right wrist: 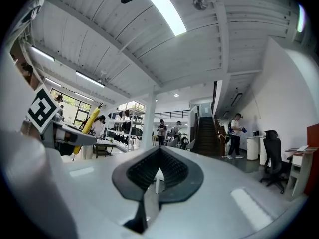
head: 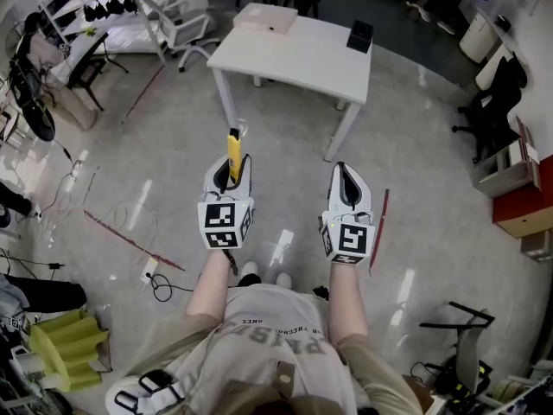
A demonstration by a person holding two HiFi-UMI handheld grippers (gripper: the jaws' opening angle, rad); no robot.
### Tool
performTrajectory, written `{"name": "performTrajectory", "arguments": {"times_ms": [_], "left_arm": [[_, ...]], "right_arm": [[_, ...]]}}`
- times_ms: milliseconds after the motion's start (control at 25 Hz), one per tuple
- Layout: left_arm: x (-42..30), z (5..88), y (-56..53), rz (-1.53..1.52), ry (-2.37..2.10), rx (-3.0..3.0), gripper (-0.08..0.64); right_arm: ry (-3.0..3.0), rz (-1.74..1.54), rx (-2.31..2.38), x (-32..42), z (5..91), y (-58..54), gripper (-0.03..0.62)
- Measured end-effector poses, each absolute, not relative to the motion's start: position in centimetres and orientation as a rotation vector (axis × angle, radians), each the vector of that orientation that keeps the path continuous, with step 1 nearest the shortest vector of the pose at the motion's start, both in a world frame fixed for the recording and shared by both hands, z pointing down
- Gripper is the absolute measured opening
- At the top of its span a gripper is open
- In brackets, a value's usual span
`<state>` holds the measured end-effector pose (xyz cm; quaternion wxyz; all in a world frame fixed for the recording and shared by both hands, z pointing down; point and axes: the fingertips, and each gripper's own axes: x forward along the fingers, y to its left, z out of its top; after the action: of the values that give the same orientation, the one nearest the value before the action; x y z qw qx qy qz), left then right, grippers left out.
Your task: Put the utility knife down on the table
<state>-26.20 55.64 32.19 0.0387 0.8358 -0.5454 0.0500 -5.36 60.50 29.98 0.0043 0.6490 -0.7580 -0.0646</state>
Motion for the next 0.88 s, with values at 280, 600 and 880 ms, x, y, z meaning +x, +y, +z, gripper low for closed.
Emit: {"name": "performTrajectory", "arguments": {"times_ms": [280, 600, 880], "left_arm": [[-24.6, 32.8, 56.1, 0.169, -1.694, 2.537, 0.104], [-22.5, 33.7, 57.1, 0.167, -1.713, 2.51, 0.104], [-21.8, 34.4, 56.3, 0.229, -1.704, 2.513, 0.104]], "right_arm": [[-2.464, -0.154, 2.009, -3.4, 30.2, 61.0, -0.002], [-2.594, -0.003, 2.061, 1.2, 30.7, 61.4, 0.17], [-2.606, 0.046, 2.056, 2.3, 31.9, 60.7, 0.198]]}}
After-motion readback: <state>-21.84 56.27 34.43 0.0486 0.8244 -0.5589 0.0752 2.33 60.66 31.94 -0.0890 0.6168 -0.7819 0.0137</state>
